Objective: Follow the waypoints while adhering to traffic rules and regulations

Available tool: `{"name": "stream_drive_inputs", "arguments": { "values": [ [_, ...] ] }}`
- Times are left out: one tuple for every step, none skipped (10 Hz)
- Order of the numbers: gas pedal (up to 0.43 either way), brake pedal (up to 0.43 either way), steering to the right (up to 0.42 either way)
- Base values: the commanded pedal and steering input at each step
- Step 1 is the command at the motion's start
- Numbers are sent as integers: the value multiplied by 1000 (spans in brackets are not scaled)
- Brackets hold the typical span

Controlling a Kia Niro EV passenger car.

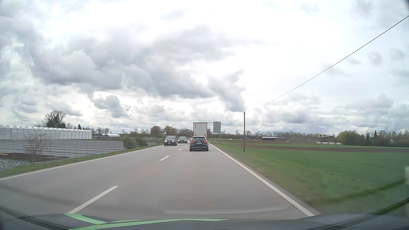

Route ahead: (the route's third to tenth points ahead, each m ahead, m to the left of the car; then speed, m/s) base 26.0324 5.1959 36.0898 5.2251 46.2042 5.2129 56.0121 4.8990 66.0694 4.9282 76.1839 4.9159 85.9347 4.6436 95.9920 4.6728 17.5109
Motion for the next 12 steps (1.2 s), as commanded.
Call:
{"name": "stream_drive_inputs", "arguments": {
  "values": [
    [150, 0, 1],
    [157, 0, 0],
    [157, 0, 1],
    [157, 0, 1],
    [157, 0, 1],
    [157, 0, 0],
    [157, 0, 1],
    [157, 0, 1],
    [169, 0, 1],
    [169, 0, 1],
    [177, 0, 1],
    [189, 0, 1]
  ]
}}
